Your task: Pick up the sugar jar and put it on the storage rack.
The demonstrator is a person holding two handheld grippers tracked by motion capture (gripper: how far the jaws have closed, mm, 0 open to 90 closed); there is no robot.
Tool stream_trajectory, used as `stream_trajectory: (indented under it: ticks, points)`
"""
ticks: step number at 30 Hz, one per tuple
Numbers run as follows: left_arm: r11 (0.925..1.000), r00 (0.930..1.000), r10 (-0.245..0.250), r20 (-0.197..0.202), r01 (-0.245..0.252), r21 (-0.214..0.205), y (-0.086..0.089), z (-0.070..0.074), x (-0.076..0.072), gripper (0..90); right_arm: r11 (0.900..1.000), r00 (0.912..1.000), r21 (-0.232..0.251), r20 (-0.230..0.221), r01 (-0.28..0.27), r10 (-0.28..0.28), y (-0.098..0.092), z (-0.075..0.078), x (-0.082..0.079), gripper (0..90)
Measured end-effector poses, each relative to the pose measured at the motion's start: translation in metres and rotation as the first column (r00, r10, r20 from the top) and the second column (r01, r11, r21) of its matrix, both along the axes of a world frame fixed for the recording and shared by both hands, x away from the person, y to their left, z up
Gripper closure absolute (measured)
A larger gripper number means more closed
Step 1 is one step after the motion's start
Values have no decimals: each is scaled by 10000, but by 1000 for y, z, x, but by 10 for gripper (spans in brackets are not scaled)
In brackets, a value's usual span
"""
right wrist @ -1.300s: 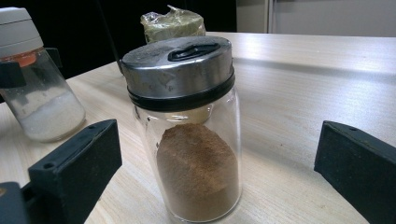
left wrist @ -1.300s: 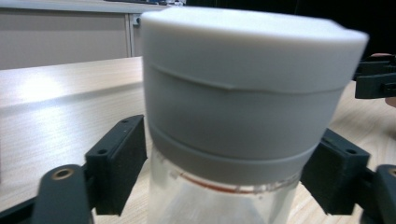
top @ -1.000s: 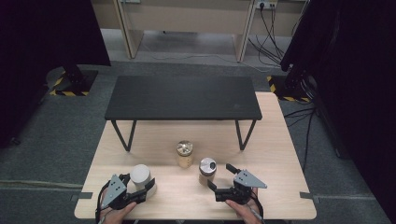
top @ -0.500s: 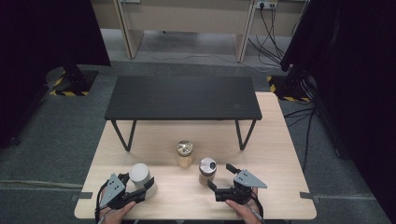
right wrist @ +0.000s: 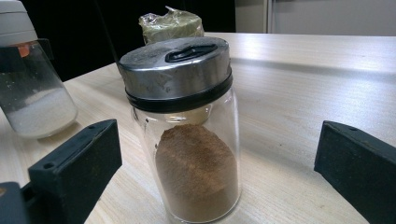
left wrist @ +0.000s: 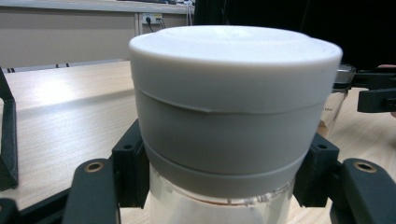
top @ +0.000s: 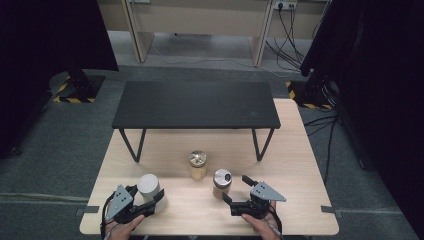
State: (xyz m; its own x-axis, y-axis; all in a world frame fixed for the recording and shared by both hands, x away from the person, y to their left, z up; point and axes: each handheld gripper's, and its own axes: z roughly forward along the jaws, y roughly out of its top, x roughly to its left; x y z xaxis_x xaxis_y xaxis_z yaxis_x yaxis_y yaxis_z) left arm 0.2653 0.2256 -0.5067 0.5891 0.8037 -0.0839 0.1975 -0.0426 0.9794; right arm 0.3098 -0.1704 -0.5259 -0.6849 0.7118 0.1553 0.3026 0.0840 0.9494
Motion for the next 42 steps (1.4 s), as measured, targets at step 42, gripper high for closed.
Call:
stream_trajectory:
  ticks: [42]
  points:
    - [9996, 9995, 54, -311, -45, 295, 4, 48, 13, 348, 10000, 10000, 53, 17, -77, 77, 0, 0, 0, 8]
